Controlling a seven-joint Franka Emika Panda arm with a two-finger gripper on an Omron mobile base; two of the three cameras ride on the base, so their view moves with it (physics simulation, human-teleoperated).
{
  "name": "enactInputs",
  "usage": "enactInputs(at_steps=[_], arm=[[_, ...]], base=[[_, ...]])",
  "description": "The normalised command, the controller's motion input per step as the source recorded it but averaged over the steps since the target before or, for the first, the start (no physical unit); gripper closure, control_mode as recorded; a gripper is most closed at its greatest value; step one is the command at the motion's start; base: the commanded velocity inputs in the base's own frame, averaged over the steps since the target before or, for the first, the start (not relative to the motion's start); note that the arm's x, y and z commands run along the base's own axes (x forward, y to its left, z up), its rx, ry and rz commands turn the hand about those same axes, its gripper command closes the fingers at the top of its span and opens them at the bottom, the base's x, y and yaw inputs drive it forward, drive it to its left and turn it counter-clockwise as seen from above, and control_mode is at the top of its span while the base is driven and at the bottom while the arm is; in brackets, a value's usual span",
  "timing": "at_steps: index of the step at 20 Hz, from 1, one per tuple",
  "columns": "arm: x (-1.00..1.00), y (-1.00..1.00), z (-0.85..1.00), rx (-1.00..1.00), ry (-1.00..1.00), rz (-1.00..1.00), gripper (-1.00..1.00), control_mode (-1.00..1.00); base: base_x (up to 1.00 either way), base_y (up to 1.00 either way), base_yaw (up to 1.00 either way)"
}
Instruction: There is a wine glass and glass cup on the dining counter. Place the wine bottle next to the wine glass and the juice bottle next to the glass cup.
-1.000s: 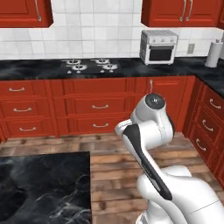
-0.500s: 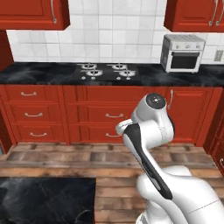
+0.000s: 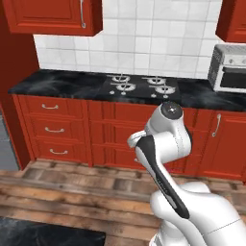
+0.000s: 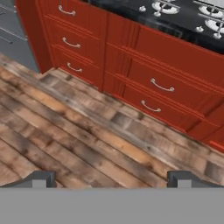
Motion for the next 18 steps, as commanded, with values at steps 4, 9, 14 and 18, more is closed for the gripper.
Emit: enactInputs(at_steps=[4,9,14,18], arm=[[0.00,0.00,0.00,0.00,0.00,0.00,-1.00,1.00],[0.00,0.00,0.00,0.00,0.00,0.00,-1.00,1.00],[0.00,0.00,0.00,0.00,0.00,0.00,-1.00,1.00],[0.00,0.00,0.00,0.00,0.00,0.00,-1.00,1.00]], base=[[0.68,-0.20,0.35],[0.66,-0.13,0.46],[0.58,-0.05,0.63],[0.49,-0.05,0.68]])
